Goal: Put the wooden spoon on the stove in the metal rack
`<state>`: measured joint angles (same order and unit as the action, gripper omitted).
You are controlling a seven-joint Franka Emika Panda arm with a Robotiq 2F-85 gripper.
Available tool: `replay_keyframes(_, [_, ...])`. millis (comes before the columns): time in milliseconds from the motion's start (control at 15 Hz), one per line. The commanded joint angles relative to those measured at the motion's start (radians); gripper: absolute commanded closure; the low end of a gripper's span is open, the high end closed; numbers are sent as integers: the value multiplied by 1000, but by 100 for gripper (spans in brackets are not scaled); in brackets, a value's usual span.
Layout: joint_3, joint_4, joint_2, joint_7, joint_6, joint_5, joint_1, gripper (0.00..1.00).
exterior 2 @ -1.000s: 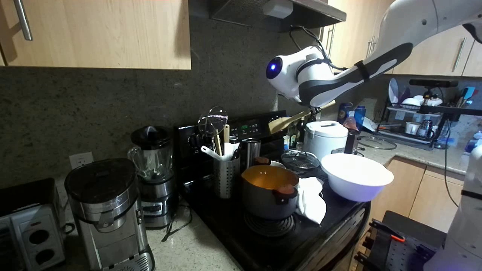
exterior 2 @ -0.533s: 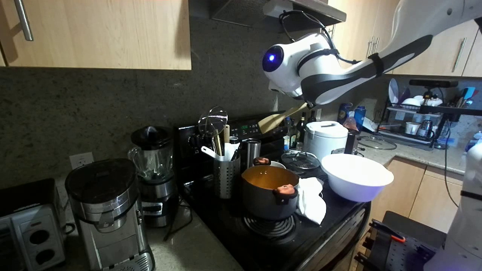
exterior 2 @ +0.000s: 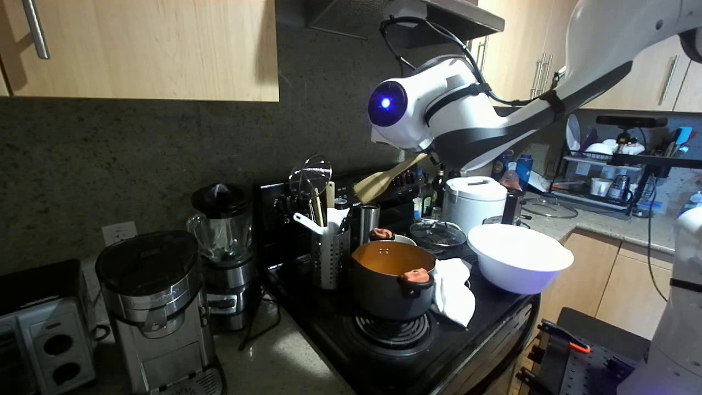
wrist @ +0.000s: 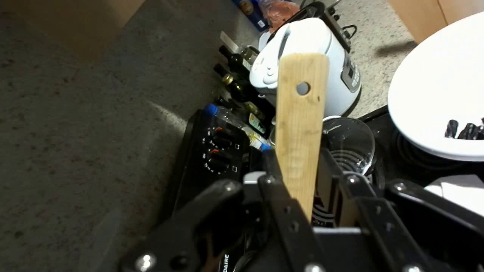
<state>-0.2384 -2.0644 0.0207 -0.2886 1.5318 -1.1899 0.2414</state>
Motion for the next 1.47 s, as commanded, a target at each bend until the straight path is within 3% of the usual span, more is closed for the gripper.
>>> replay_keyframes(0, [-8, 30, -30, 30, 24, -28, 7, 90])
replay_keyframes(67, [-11, 9, -18, 9, 2, -16, 8, 72])
replay_keyframes(533, [-10, 20, -30, 20, 10, -16, 7, 72])
replay_keyframes(600, [-10, 21, -30, 20, 10, -16, 7, 89])
replay_keyframes(933, [-13, 85, -33, 9, -20, -119, 11, 89])
replay_keyframes(1400, [-30, 187, -113, -115, 1, -249, 32, 89])
